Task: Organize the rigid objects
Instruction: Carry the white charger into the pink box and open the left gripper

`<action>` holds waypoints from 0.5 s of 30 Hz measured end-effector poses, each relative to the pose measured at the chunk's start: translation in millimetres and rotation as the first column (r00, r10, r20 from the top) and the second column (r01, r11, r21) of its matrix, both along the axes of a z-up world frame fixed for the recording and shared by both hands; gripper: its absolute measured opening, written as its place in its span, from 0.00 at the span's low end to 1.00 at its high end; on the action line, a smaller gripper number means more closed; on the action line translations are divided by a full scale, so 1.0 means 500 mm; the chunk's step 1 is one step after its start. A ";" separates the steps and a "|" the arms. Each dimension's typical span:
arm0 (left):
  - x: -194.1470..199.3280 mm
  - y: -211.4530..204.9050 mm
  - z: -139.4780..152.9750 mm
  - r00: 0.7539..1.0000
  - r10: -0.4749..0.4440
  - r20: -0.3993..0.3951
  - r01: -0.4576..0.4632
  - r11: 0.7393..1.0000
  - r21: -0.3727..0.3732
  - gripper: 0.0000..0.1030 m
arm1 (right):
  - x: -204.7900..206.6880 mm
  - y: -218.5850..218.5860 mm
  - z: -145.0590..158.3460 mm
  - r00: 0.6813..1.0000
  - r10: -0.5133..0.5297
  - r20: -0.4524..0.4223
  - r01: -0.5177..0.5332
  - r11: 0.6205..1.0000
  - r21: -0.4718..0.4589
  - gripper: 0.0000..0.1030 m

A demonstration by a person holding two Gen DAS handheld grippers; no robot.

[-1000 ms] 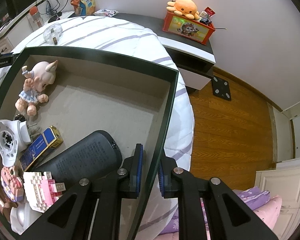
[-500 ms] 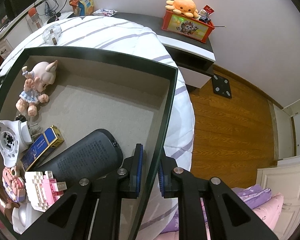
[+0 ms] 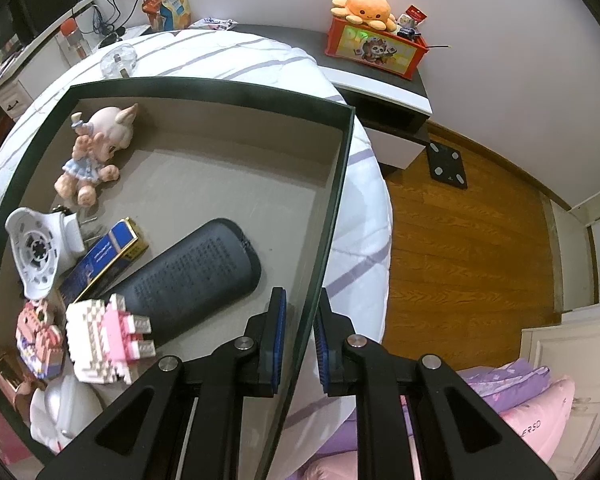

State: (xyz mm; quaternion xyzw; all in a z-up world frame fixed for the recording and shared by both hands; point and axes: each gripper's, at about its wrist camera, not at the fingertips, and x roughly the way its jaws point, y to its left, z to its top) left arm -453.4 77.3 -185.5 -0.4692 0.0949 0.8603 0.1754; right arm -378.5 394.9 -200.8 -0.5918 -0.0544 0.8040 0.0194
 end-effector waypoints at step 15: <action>0.168 0.226 0.090 0.950 -0.312 -0.035 0.314 0.942 0.119 0.66 | 0.053 -0.013 -0.003 1.000 0.023 0.004 -0.023 1.000 -0.017 0.14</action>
